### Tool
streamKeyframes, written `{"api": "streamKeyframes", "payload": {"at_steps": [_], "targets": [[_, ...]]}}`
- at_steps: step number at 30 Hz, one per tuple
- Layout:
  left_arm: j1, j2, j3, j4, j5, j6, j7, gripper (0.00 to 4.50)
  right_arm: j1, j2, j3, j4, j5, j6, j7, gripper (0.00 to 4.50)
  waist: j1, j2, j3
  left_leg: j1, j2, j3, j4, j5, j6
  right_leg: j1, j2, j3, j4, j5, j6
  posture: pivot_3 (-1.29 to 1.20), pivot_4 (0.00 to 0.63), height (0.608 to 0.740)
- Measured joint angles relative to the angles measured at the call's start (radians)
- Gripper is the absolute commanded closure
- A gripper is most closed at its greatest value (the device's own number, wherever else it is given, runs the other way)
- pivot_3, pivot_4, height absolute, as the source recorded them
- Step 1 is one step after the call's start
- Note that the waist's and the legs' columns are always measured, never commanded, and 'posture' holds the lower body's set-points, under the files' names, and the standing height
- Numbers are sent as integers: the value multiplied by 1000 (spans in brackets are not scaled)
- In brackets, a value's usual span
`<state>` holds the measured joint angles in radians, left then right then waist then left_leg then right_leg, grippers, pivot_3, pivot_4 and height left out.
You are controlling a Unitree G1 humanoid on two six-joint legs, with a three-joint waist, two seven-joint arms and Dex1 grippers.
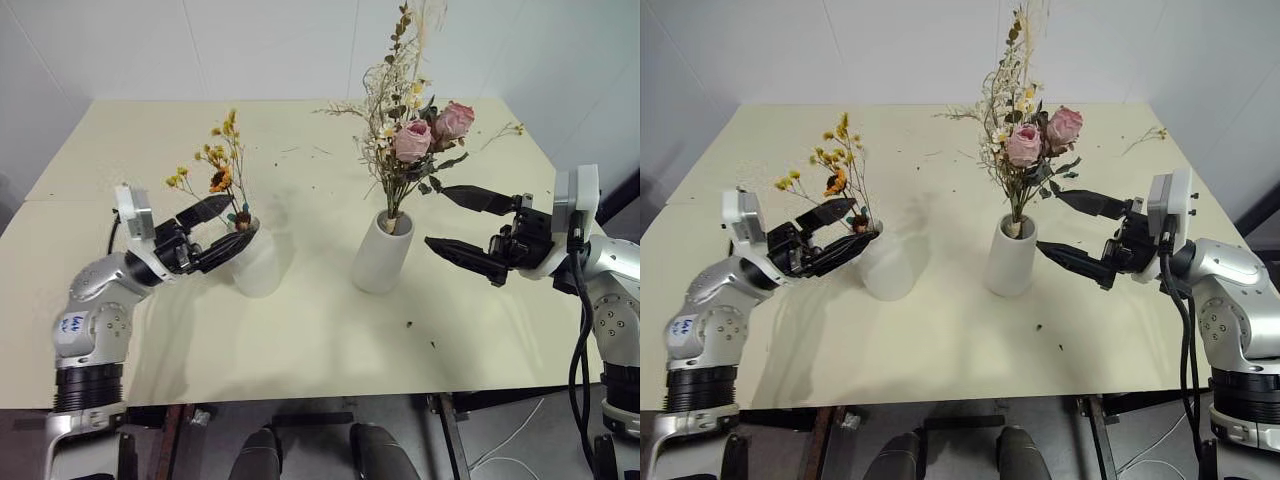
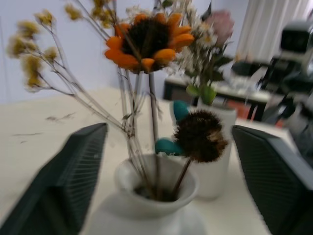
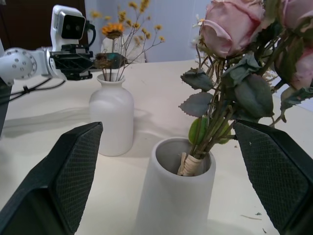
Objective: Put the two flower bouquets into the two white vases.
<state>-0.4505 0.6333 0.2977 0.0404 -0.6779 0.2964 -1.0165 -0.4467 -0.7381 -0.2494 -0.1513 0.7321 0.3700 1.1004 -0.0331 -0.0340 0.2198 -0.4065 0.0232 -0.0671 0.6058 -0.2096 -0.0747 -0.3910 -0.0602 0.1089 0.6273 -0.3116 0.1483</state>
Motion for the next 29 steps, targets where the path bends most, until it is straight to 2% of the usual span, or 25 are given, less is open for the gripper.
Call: {"api": "streamKeyframes", "payload": {"at_steps": [10,14,20,29], "targets": [[1,230,8,44,51,-33,-197,51,-12,-7,6,62,-31,-30,59,0,1,0,0,0,1,1,-6,0,0,-2,0,-1,-2,-1,-2,0,150,740],[16,299,25,137,71,-54,-265,51,-12,-86,6,131,-98,-85,129,0,0,1,0,0,1,1,-8,0,0,-3,0,-1,-3,-2,-3,0,150,740],[29,316,55,233,95,-95,-306,51,-35,-142,3,243,-132,-137,207,0,-2,1,0,0,2,1,-9,0,0,-3,1,-1,-2,-3,-4,0,150,740],[42,280,43,207,98,-101,-304,51,11,-154,-4,267,-130,-172,240,0,-1,1,1,0,2,1,-9,0,0,-3,1,-1,-1,-3,-4,0,150,740]]}}
